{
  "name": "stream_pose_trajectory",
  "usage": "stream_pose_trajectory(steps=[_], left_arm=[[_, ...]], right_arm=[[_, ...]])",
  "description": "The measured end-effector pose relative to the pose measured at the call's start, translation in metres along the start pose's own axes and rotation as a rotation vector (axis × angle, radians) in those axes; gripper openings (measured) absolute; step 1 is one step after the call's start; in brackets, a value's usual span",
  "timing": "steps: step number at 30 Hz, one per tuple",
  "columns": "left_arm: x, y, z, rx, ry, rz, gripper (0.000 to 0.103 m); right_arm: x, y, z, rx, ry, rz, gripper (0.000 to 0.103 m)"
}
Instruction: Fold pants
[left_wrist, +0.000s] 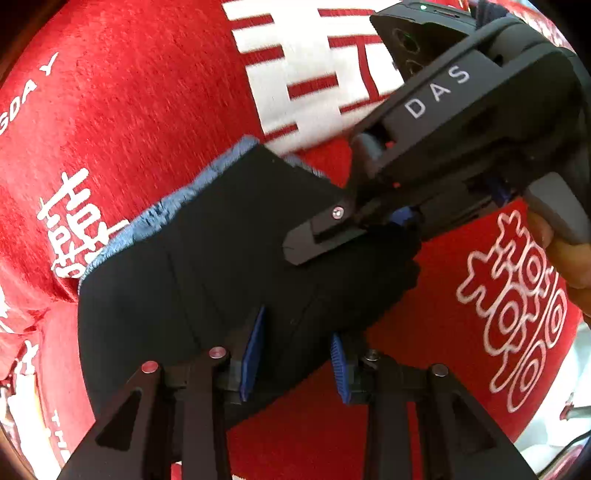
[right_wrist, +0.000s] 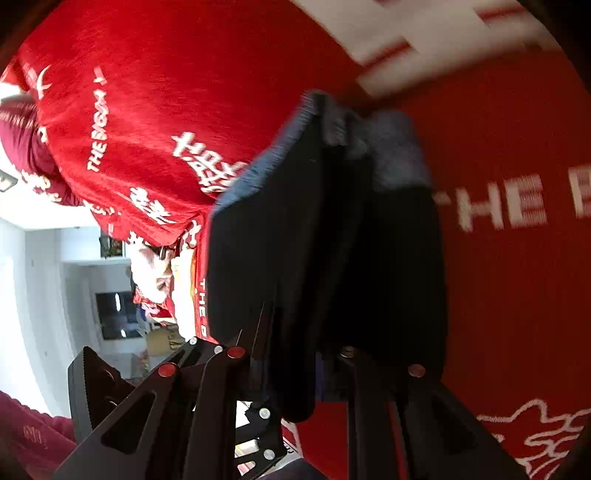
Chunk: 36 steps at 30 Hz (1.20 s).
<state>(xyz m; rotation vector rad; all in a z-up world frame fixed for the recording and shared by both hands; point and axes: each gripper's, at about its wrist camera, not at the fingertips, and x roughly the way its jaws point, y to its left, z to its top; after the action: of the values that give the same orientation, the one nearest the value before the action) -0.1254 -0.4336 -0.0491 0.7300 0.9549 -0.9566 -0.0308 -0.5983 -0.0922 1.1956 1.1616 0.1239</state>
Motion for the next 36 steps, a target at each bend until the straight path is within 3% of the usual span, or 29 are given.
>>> stream_pose_trajectory(steps=[5, 7, 12, 16, 17, 21, 23, 26, 30, 32, 34, 36], left_arm=[[-0.012, 0.008, -0.006, -0.002, 0.033, -0.023, 0.050], [-0.027, 0.019, -0.011, -0.035, 0.040, -0.008, 0.082], [-0.052, 0.061, -0.030, -0.154, 0.068, 0.029, 0.082], [-0.045, 0.110, -0.047, -0.327, 0.187, 0.034, 0.082], [-0.042, 0.122, -0.052, -0.369, 0.216, 0.045, 0.082], [-0.031, 0.156, -0.068, -0.500, 0.293, 0.054, 0.082], [-0.030, 0.165, -0.078, -0.540, 0.313, 0.052, 0.082], [-0.027, 0.173, -0.086, -0.570, 0.330, 0.041, 0.083], [-0.030, 0.179, -0.097, -0.573, 0.346, 0.049, 0.083], [-0.031, 0.183, -0.101, -0.583, 0.352, 0.055, 0.083], [-0.034, 0.191, -0.108, -0.603, 0.361, 0.053, 0.083], [-0.038, 0.198, -0.114, -0.613, 0.351, 0.060, 0.083]], right_arm=[[0.005, 0.002, -0.004, -0.002, -0.003, -0.054, 0.019], [0.008, 0.012, -0.007, -0.042, 0.006, -0.132, 0.019], [0.014, 0.046, -0.009, -0.153, 0.004, -0.377, 0.026], [0.002, 0.051, -0.017, -0.096, -0.044, -0.471, 0.051], [-0.002, 0.054, -0.022, -0.087, -0.051, -0.503, 0.053], [-0.017, 0.059, -0.045, -0.090, -0.074, -0.564, 0.053], [-0.016, 0.081, -0.054, -0.149, -0.121, -0.622, 0.053], [-0.011, 0.114, -0.061, -0.248, -0.173, -0.618, 0.056], [0.023, 0.131, -0.054, -0.330, -0.110, -0.638, 0.063], [0.040, 0.122, -0.048, -0.324, -0.069, -0.648, 0.063], [0.057, 0.099, -0.046, -0.289, -0.012, -0.724, 0.063], [0.053, 0.087, -0.048, -0.235, -0.020, -0.731, 0.063]])
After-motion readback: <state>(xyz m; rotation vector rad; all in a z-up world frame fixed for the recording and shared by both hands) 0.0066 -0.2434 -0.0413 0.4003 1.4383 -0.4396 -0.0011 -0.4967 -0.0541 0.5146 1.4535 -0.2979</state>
